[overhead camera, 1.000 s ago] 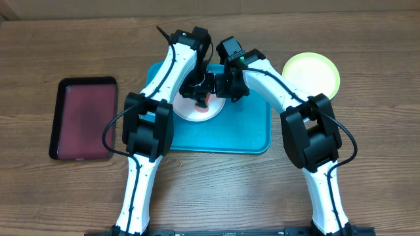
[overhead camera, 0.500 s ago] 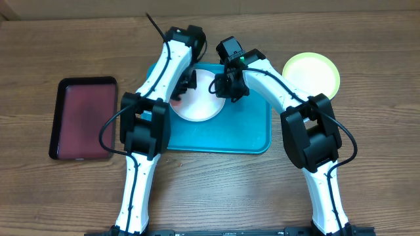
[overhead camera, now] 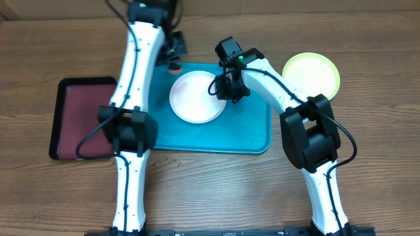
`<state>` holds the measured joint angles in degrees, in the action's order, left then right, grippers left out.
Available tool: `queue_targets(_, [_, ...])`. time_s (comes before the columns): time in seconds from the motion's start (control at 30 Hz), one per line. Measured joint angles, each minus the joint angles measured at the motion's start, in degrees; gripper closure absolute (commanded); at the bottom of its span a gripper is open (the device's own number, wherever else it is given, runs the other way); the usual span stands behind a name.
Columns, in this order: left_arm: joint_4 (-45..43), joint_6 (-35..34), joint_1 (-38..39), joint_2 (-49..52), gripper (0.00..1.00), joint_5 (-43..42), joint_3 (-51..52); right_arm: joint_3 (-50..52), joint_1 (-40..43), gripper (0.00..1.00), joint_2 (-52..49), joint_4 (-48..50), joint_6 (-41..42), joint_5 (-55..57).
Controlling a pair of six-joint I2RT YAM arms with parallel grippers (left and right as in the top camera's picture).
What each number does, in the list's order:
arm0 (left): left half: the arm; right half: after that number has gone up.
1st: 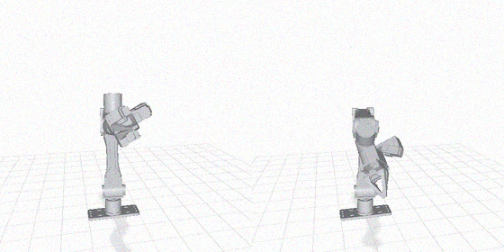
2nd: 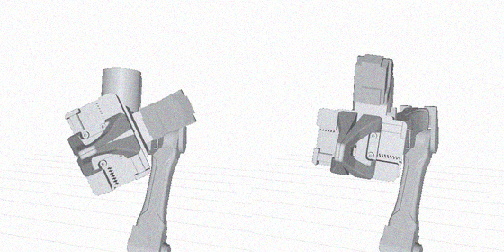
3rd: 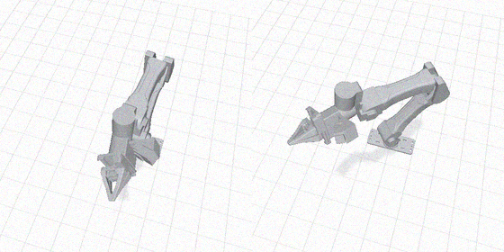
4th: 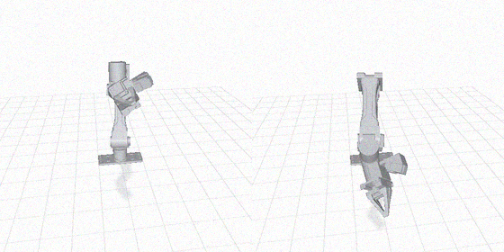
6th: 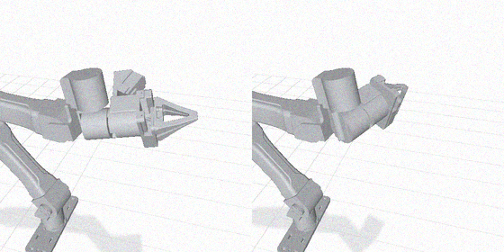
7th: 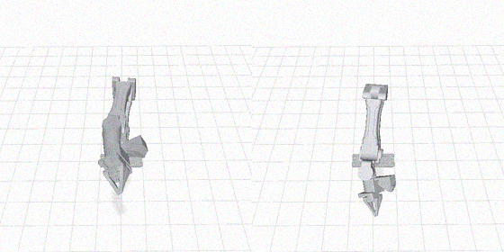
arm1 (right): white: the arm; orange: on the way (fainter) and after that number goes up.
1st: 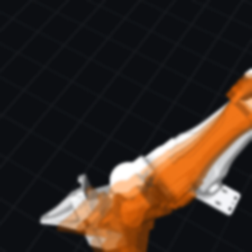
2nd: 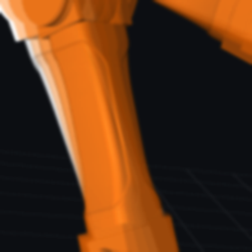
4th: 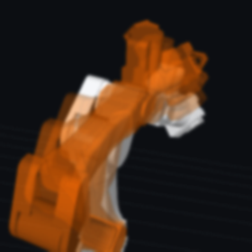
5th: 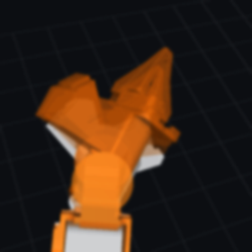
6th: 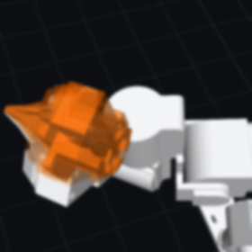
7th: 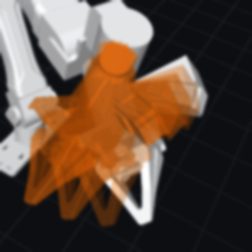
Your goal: Clean dirty plates on tray and stack at the side
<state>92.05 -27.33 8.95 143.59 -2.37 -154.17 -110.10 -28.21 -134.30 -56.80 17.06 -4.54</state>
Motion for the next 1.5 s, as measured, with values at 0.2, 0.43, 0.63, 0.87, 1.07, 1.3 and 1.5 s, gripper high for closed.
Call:
queue_targets(0.2, [4.52, -0.17, -8.52, 0.0, 0.96, 1.07, 0.02, -3.19, -5.2, 0.96, 2.05, -0.81, -2.45, 11.06])
queue_targets(0.43, [4.61, -0.15, -14.97, 0.0, 0.96, 1.51, 0.02, -4.33, -14.08, 0.96, 8.44, -0.74, -7.17, 29.46])
queue_targets(0.63, [4.61, 0.63, -16.11, 0.0, 0.96, 1.49, 0.02, -4.61, -19.04, 0.96, 9.14, 2.21, -14.12, 46.69])
queue_targets(0.87, [4.61, 1.92, -16.61, 0.0, 0.96, 1.51, 0.02, -4.61, -23.12, 0.96, 9.14, 10.47, -28.3, 61.7])
queue_targets(1.07, [4.61, 2.23, -16.61, 0.0, 0.96, 1.73, 0.02, -4.61, -25.83, 0.96, 9.14, 19.74, -43.32, 70.34])
queue_targets(1.3, [4.61, 2.23, -16.61, 0.0, 0.96, 1.75, 0.02, -4.61, -25.68, 0.96, 9.14, 23.71, -49.37, 74.58])
queue_targets(1.5, [4.61, 2.43, -16.61, 0.0, 0.96, 1.75, 0.02, -4.85, -22.62, 0.96, 9.2, 12.72, -41.92, 59.49])
